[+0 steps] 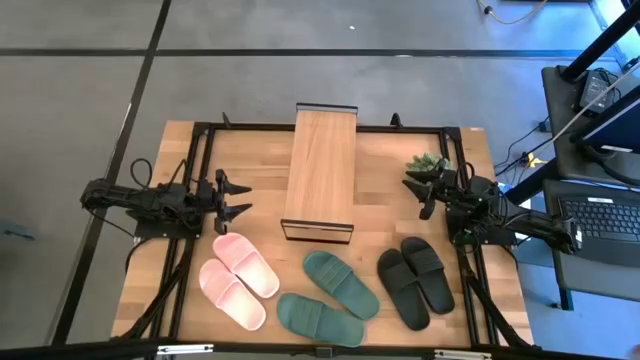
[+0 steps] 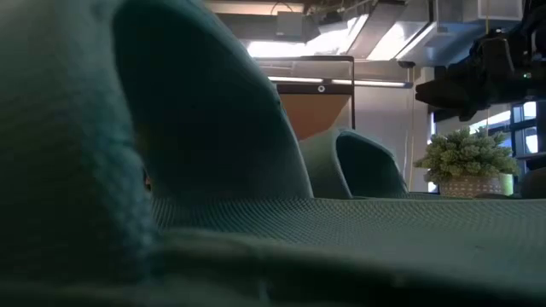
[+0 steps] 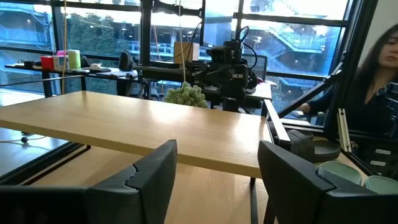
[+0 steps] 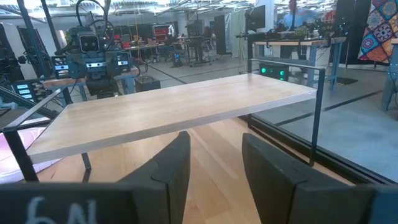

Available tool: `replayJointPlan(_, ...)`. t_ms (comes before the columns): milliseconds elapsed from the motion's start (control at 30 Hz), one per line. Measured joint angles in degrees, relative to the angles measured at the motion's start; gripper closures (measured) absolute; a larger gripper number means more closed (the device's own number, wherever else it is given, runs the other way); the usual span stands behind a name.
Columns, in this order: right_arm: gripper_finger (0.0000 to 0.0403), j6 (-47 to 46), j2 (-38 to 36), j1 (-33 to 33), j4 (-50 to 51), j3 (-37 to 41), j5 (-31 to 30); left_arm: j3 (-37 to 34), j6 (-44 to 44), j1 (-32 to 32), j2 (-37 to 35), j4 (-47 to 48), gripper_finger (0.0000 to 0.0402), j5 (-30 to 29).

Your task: Pick and place slides into the shelf

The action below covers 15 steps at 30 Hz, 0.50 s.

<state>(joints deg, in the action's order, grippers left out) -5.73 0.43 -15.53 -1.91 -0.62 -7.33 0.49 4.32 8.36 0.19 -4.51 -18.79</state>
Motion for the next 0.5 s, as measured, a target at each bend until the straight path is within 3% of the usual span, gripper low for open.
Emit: replayJointPlan(500, 0.0257, 0.0, 0.0, 0.0, 0.0, 0.0, 0.0, 0.0, 0.0, 0.0, 0.0, 0.0, 0.0185, 0.0)
